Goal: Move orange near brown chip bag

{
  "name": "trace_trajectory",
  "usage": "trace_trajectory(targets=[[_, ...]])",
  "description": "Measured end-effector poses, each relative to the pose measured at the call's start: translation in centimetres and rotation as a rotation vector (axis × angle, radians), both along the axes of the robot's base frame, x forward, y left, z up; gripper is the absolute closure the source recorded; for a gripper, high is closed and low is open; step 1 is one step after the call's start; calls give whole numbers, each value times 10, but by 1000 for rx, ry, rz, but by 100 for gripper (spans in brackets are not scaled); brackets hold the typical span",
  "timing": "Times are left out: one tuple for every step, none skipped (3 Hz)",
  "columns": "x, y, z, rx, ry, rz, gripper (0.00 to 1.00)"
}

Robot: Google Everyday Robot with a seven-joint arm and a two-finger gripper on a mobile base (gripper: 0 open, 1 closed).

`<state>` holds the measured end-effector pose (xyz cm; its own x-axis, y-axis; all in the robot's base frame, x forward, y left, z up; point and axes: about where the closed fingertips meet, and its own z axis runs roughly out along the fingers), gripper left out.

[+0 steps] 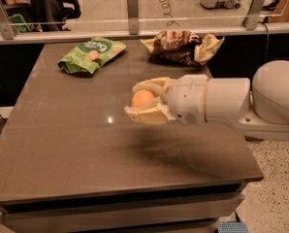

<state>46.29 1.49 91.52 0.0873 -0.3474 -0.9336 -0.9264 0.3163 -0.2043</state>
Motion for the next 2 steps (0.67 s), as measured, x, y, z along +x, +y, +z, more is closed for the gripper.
trace_trajectory(targets=[[59, -32, 0, 18, -28, -85, 100], [113, -57, -6, 18, -49, -159, 100]])
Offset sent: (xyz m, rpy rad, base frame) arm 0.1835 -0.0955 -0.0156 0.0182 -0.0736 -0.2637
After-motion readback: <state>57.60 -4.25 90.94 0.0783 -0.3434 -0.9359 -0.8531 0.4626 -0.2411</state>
